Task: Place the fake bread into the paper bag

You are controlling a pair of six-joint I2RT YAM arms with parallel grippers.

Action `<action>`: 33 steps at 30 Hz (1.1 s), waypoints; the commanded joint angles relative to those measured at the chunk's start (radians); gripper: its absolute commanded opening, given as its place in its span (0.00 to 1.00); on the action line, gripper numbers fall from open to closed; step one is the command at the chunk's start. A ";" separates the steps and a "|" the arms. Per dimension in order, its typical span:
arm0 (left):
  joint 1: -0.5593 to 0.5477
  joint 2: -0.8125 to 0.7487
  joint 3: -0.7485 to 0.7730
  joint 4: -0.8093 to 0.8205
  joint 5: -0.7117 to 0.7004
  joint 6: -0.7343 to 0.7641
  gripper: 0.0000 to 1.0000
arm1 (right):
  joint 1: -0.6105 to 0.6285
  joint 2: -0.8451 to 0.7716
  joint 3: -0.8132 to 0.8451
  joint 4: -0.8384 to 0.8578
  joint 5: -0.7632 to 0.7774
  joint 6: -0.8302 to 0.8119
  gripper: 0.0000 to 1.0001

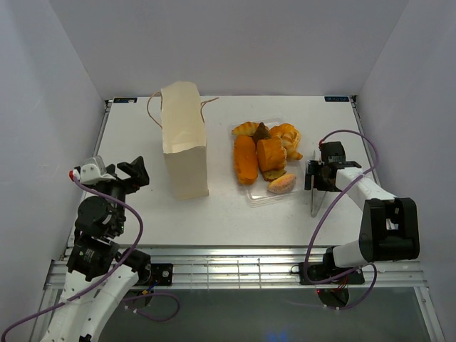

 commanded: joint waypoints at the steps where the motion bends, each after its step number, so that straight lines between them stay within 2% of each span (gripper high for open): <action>1: -0.006 0.016 -0.010 0.006 0.021 0.011 0.98 | -0.002 -0.032 -0.025 0.008 -0.014 0.011 0.85; 4: -0.008 0.019 -0.010 0.006 0.024 0.011 0.98 | -0.002 -0.042 -0.045 0.017 0.015 0.045 0.93; 8: -0.008 0.021 -0.009 0.006 0.024 0.011 0.98 | -0.002 -0.055 -0.045 0.008 0.054 0.104 0.98; 14: -0.009 0.021 -0.009 0.007 0.028 0.009 0.98 | 0.000 -0.075 -0.052 -0.010 0.069 0.128 0.98; 22: -0.014 0.022 -0.010 0.007 0.030 0.011 0.98 | 0.000 -0.049 -0.074 -0.026 0.083 0.175 0.91; 33: -0.017 0.022 -0.009 0.009 0.036 0.011 0.98 | -0.002 -0.001 -0.089 -0.027 0.112 0.218 0.91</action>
